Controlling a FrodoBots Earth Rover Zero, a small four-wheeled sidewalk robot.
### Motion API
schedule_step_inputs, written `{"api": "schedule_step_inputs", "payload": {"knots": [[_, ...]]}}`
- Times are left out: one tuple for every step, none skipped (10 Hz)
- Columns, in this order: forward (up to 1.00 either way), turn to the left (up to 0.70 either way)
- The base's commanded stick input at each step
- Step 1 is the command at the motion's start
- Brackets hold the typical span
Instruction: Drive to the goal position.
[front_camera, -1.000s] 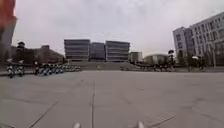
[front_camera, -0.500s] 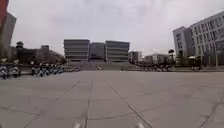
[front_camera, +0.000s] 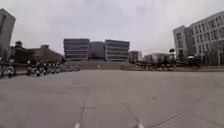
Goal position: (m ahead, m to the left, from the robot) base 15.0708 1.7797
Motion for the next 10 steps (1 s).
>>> {"api": "schedule_step_inputs", "payload": {"knots": [[0.85, 0.00], [0.85, 0.00], [0.85, 0.00], [0.85, 0.00], [0.85, 0.00], [0.85, 0.00], [0.85, 0.00], [0.85, 0.00], [0.85, 0.00], [0.85, 0.00]]}}
